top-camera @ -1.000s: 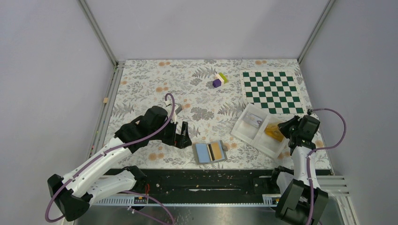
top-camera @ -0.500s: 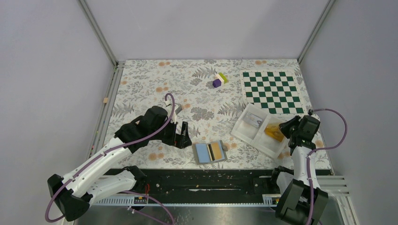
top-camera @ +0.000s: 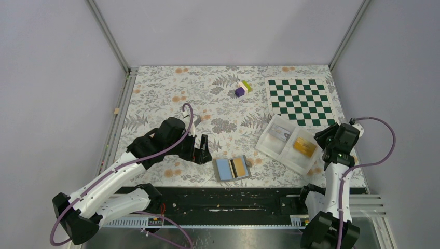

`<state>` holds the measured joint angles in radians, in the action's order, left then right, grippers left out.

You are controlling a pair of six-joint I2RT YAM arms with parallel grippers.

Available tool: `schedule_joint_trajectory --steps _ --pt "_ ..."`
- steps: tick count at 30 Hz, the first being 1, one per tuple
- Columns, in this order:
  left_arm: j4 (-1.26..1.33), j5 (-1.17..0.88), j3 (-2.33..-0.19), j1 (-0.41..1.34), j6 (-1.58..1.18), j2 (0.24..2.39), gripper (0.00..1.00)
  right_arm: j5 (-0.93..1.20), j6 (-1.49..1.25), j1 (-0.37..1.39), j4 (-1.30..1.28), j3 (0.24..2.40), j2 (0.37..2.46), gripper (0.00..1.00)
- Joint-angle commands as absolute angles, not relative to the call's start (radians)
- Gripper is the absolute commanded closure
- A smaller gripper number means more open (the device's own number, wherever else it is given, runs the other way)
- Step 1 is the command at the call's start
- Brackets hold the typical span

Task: Take the credit cards out of the card holder
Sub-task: Place the credit card in the storage box, then remove the credit card from the card holder.

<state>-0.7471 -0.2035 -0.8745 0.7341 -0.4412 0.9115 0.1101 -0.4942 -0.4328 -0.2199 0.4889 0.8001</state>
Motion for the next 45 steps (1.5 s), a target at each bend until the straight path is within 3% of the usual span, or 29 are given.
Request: schedule_joint_trajectory --steps 1,12,20,26,36,40,45 --pt "-0.726 -0.182 -0.873 0.737 -0.433 0.897 0.01 0.085 -0.500 -0.436 -0.299 0.570 0.766 0.57" --pt "-0.726 -0.158 -0.873 0.737 -0.438 0.897 0.01 0.341 -0.536 -0.369 -0.379 0.636 0.745 0.61" --pt "-0.681 -0.206 -0.859 0.736 -0.496 0.915 0.03 0.279 -0.607 -0.014 -0.391 0.571 0.621 0.66" --pt "-0.499 -0.320 -0.761 0.736 -0.650 0.938 0.06 0.214 -0.668 0.312 -0.279 0.481 0.600 0.69" --pt "-0.015 -0.492 -0.541 0.759 -0.875 1.043 0.29 0.120 -0.785 0.763 0.022 0.419 0.847 0.69" --pt "0.120 -0.534 -0.523 0.795 -0.923 1.131 0.48 0.112 -0.765 0.808 0.076 0.449 0.961 0.68" --pt "0.211 -0.520 -0.513 0.824 -0.972 1.186 0.56 0.084 -0.700 0.808 0.052 0.496 1.067 0.62"
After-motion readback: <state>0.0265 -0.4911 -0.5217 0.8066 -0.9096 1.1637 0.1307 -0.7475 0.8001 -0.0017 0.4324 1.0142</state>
